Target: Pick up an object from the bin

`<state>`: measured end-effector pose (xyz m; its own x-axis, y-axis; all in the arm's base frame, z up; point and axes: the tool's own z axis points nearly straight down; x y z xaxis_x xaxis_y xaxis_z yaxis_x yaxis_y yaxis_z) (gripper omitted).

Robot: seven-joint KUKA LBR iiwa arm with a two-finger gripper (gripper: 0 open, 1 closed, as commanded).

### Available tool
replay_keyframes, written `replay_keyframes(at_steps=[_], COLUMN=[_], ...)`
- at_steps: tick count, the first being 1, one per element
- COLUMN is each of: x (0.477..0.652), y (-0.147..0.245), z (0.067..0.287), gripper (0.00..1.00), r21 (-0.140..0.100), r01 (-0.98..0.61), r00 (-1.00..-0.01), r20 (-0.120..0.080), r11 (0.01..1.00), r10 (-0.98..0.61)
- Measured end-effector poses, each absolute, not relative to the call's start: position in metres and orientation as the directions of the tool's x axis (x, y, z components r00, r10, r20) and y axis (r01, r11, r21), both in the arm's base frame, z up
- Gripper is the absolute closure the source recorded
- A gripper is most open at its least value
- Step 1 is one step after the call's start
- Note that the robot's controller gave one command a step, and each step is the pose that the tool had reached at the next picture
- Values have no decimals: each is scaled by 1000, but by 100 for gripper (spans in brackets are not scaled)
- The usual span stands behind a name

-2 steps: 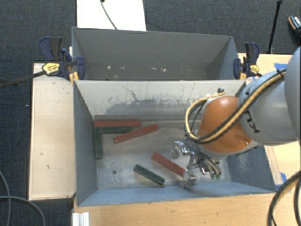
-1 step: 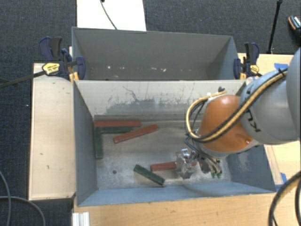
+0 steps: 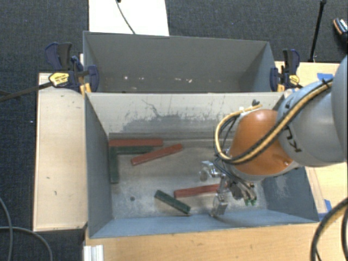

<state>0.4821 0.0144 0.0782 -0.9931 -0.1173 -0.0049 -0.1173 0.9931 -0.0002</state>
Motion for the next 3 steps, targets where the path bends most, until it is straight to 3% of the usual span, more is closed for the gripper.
replay_keyframes(at_steps=[1, 2, 3], x=[481, 513, 511], y=[14, -59, -55], z=[78, 71, 70], gripper=[100, 100, 0], r21=[0, -2, 0], r01=[-121, -103, -111], r00=[-993, -995, -994], r20=[-3, -6, -2], r11=[993, 995, 994], r10=[-121, -103, -111])
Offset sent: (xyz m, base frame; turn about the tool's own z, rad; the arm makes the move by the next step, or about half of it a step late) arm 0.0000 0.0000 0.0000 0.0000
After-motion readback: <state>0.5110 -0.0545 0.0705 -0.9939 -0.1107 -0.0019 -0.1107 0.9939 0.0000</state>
